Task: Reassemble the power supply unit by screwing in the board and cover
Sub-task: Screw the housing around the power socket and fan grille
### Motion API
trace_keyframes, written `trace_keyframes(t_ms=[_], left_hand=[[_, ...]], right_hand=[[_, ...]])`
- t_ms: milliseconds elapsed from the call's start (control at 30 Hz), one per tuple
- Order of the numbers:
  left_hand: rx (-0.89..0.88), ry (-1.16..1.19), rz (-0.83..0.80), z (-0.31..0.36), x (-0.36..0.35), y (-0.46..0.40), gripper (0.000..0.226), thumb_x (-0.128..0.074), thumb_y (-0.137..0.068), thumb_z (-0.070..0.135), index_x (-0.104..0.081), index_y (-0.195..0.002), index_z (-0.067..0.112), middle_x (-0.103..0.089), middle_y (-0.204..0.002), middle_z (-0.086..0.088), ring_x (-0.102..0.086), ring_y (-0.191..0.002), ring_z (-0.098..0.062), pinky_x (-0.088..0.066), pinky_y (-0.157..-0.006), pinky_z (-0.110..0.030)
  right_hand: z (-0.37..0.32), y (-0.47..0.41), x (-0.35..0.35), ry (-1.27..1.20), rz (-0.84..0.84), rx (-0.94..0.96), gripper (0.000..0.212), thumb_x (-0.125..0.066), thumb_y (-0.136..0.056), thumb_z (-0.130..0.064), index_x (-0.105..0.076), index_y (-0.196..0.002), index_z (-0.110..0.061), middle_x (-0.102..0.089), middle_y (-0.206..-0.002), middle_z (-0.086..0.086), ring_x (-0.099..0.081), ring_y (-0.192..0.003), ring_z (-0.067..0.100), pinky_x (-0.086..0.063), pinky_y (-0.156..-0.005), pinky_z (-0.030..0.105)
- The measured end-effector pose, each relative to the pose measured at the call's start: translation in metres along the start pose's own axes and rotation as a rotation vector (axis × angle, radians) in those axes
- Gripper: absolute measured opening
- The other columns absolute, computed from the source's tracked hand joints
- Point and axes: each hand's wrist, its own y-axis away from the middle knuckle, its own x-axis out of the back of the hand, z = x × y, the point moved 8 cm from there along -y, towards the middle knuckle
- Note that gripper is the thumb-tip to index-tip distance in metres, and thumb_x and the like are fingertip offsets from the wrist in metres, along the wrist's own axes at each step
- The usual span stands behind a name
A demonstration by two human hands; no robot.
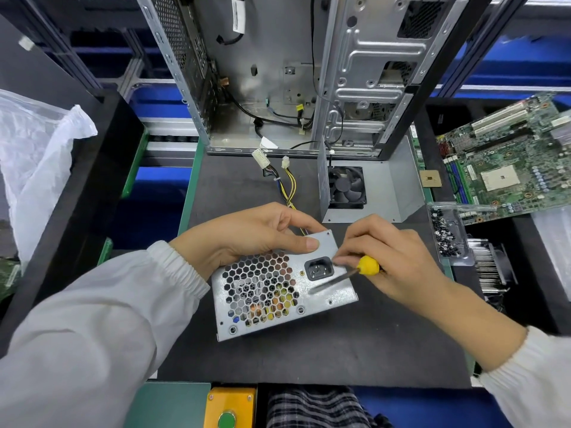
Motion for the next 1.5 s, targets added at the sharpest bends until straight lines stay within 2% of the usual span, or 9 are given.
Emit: trace_keyframes(t_ms=[133,367,733,933,1067,1167,1233,1400,1500], left_hand=[[0.001,0.016,0.002,0.000,0.000,0.000,0.031,-0.062,-0.093,0.011,-0.065,-0.124,0.008,-0.074,-0.101,-0.016,-0.071,-0.086,-0.023,-0.059,-0.080,-0.030],[0.009,0.044,-0.014,0.001,-0.002,0.000,0.031,-0.060,-0.094,0.009,-0.063,-0.125,0.006,-0.075,-0.099,-0.011,-0.073,-0.084,-0.019,-0.058,-0.073,-0.026],[0.012,0.019,0.006,0.000,0.000,-0.001,0.031,-0.061,-0.093,0.010,-0.065,-0.123,0.008,-0.075,-0.097,-0.014,-0.072,-0.082,-0.021,-0.059,-0.075,-0.028],[0.009,0.016,-0.012,-0.001,0.000,0.000,0.029,-0.062,-0.093,0.011,-0.066,-0.122,0.009,-0.074,-0.098,-0.018,-0.072,-0.084,-0.024,-0.058,-0.073,-0.029],[0.031,0.023,-0.019,-0.002,-0.001,0.000,0.027,-0.061,-0.094,0.009,-0.066,-0.120,0.003,-0.074,-0.099,-0.018,-0.073,-0.082,-0.021,-0.058,-0.071,-0.026],[0.087,0.013,-0.032,-0.005,-0.002,0.000,0.027,-0.060,-0.095,0.013,-0.067,-0.116,-0.001,-0.071,-0.105,-0.022,-0.071,-0.084,-0.023,-0.058,-0.077,-0.030],[0.149,0.007,-0.051,-0.008,-0.003,-0.001,0.031,-0.061,-0.094,0.018,-0.068,-0.116,-0.001,-0.069,-0.109,-0.023,-0.069,-0.085,-0.025,-0.055,-0.081,-0.034],[0.277,0.094,-0.131,-0.010,-0.009,0.000,0.033,-0.059,-0.093,0.018,-0.065,-0.119,-0.001,-0.071,-0.104,-0.017,-0.071,-0.082,-0.020,-0.058,-0.078,-0.032],[0.315,0.136,-0.133,-0.011,-0.009,0.001,0.042,-0.060,-0.091,0.017,-0.057,-0.127,-0.004,-0.069,-0.107,-0.015,-0.071,-0.084,-0.019,-0.057,-0.081,-0.033]], right_hand=[[-0.007,0.002,-0.003,0.035,0.017,0.143,0.026,-0.059,-0.093,-0.020,-0.072,-0.079,-0.003,-0.064,-0.081,0.012,-0.057,-0.056,0.023,-0.046,-0.044,0.033],[-0.009,0.003,-0.009,-0.012,0.037,0.153,0.019,-0.064,-0.089,-0.015,-0.069,-0.078,0.000,-0.061,-0.078,0.011,-0.054,-0.052,0.023,-0.045,-0.041,0.033],[-0.013,0.016,-0.006,0.023,-0.150,0.252,0.018,-0.065,-0.090,-0.018,-0.074,-0.091,-0.003,-0.068,-0.090,0.010,-0.057,-0.055,0.022,-0.047,-0.042,0.032],[-0.003,0.020,0.001,-0.100,-0.088,0.122,0.015,-0.068,-0.088,-0.014,-0.074,-0.098,-0.005,-0.068,-0.098,0.008,-0.062,-0.064,0.021,-0.049,-0.048,0.032],[0.008,0.012,0.016,-0.267,0.002,-0.112,0.019,-0.062,-0.090,-0.022,-0.074,-0.091,-0.006,-0.063,-0.089,0.003,-0.062,-0.070,0.013,-0.050,-0.058,0.027],[0.033,0.004,0.023,-0.243,-0.146,-0.422,0.031,-0.060,-0.084,-0.051,-0.066,-0.095,-0.022,-0.061,-0.076,-0.013,-0.057,-0.069,0.005,-0.044,-0.062,0.022],[0.043,0.004,0.023,-0.254,-0.339,-0.530,0.035,-0.058,-0.077,-0.058,-0.056,-0.098,-0.030,-0.059,-0.071,-0.007,-0.056,-0.064,0.011,-0.045,-0.061,0.029],[0.031,-0.014,0.040,-0.253,-0.569,-0.403,0.016,-0.056,-0.086,-0.044,-0.056,-0.092,-0.029,-0.060,-0.074,-0.009,-0.053,-0.062,0.010,-0.040,-0.058,0.020],[0.027,-0.021,0.050,-0.053,-0.681,-0.320,0.019,-0.054,-0.081,-0.058,-0.057,-0.089,-0.041,-0.060,-0.069,-0.009,-0.050,-0.063,0.008,-0.040,-0.059,0.023]])
